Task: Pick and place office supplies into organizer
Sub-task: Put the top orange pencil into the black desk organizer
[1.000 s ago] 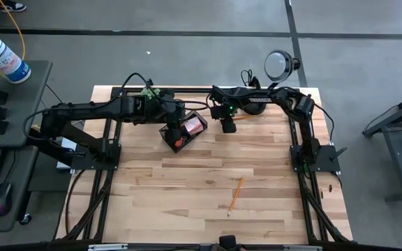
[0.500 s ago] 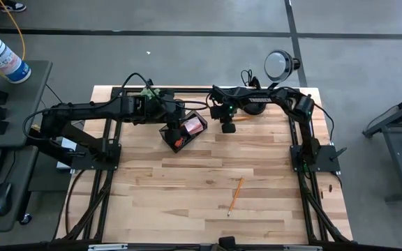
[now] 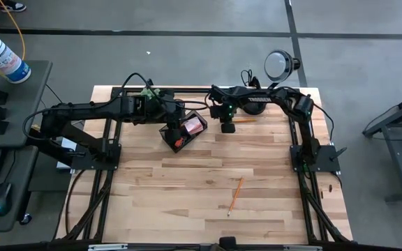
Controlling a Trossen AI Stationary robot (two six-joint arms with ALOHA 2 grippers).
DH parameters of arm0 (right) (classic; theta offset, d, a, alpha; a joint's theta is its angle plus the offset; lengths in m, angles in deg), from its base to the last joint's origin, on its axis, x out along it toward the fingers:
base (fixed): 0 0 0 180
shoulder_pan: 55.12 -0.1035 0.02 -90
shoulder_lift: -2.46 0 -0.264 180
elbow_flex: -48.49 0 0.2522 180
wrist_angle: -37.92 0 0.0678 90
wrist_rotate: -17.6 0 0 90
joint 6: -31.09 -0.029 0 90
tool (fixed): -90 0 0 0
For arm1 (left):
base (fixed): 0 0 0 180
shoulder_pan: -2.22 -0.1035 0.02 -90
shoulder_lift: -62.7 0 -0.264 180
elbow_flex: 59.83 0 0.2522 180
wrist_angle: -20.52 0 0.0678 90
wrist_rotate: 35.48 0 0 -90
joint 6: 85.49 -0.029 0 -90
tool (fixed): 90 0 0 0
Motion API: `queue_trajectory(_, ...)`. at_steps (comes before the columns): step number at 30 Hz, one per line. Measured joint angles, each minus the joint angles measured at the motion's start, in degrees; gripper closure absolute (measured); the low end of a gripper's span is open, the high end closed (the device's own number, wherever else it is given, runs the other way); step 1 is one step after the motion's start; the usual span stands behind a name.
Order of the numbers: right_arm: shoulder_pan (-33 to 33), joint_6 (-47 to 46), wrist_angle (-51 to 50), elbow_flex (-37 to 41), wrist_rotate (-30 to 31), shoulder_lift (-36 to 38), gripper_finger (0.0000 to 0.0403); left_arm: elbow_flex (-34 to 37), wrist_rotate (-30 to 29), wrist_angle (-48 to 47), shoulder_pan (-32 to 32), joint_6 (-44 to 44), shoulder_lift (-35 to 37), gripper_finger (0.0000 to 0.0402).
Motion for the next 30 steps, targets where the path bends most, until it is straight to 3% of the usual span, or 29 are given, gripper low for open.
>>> queue_trajectory(9, -0.02, -4.05, -3.93, -8.67, -1.35, -0.02, 0.0401, 0.0, -0.01, -0.81, 0.01, -0.04, 0.0, 0.0263)
queue_trajectory(17, 0.61, -11.55, -6.87, -20.08, -7.62, 0.02, 0.0402, 0.0, 0.16, -6.54, 0.02, 0.23, 0.74, 0.0263)
queue_trajectory(24, 2.21, -16.93, -8.34, -29.32, -13.46, 0.1, 0.0402, 0.0, -0.22, -8.63, 0.02, 1.81, 5.7, 0.0263)
queue_trajectory(30, 3.04, -17.42, -10.2, -31.21, -16.1, 0.13, 0.0401, 0.0, -4.1, -10.15, 0.02, 2.93, 11.91, 0.0263)
